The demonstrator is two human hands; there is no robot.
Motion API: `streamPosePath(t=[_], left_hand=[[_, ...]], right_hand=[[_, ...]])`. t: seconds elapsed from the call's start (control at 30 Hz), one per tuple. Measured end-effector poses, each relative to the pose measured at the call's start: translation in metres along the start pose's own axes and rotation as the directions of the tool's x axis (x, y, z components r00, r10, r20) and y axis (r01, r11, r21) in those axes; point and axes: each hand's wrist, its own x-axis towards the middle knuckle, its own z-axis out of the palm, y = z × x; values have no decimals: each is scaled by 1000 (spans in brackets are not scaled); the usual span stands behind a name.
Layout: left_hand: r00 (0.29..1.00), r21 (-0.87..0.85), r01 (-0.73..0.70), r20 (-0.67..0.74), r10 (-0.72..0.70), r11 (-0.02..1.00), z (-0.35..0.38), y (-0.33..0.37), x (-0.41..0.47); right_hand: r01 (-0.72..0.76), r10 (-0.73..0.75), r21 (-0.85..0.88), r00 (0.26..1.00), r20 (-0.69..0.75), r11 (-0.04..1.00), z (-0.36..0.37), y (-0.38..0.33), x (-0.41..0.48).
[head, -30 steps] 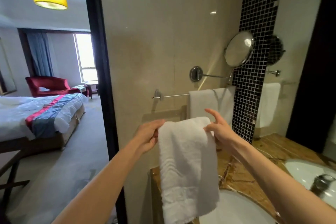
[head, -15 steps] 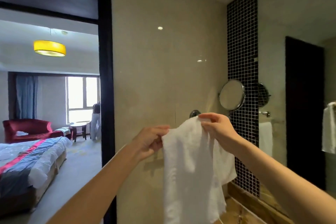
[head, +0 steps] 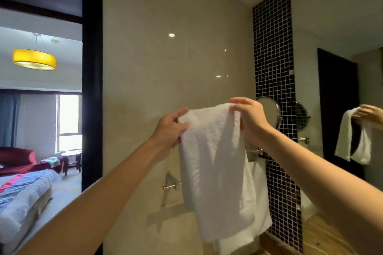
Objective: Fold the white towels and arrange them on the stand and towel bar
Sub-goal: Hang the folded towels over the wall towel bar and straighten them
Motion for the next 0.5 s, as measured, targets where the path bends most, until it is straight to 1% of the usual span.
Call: streamPosePath(t=[0.1,0.3,0.43,0.5], left_hand=[[996,61,-71,56,68,996,-2,2,35],[997,30,-66,52,64,997,-8,-11,88],[995,50,-86,46,84,995,-11,-27,113],[996,63,-84,33,82,994,-13,-34,123]], right_hand=[[12,-9,83,999,-32,997,13,12,38],[11,6,227,997,-76,974,40,32,90],[21,-8,222,998,-60,975,52,49,113],[-17,30,217,998,-55,976,58,61,122]])
